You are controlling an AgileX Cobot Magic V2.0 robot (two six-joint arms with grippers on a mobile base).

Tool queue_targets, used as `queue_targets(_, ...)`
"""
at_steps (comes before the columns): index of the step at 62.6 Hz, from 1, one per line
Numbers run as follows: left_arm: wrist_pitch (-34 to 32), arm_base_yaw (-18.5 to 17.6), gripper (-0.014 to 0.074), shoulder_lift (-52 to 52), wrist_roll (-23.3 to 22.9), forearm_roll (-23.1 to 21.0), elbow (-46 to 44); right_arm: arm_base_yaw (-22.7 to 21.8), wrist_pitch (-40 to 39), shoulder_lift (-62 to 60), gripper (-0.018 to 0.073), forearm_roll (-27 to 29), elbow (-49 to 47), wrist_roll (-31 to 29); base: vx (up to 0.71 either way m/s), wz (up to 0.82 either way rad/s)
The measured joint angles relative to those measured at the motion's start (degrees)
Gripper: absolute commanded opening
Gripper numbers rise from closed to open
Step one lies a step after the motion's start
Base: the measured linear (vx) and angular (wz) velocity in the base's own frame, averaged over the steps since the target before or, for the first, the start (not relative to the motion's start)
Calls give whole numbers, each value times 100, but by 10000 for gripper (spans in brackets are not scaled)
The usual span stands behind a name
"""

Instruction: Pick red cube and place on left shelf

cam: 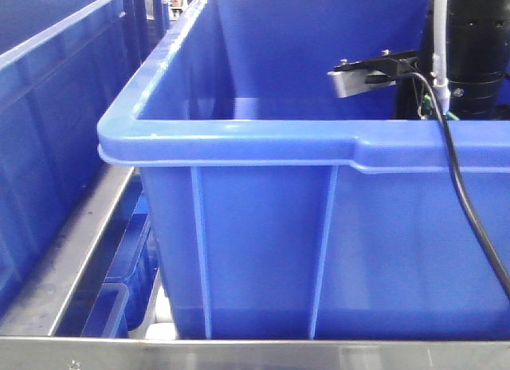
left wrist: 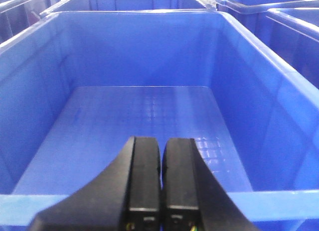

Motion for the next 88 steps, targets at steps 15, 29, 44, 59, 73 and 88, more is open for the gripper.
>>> queue_targets(15, 0, 0, 90, 0, 0, 0, 0, 0, 0, -250, 493, 0, -10, 0, 0, 0)
queue_targets(29, 0, 0, 90, 0, 0, 0, 0, 0, 0, -621, 561, 0, -192, 0, 0, 0)
queue_targets(44, 0, 0, 90, 0, 0, 0, 0, 0, 43, -948, 556, 0, -201, 0, 0, 0)
queue_targets(59, 0, 0, 90, 0, 0, 0, 0, 0, -329, -2043, 292, 0, -159, 0, 0, 0)
queue_targets(73, 0, 0, 90, 0, 0, 0, 0, 0, -798, -3580, 22, 0, 493, 0, 0, 0)
queue_targets(88, 0, 0, 90, 0, 0, 0, 0, 0, -1382, -5196, 22, 0, 1818, 0, 0, 0)
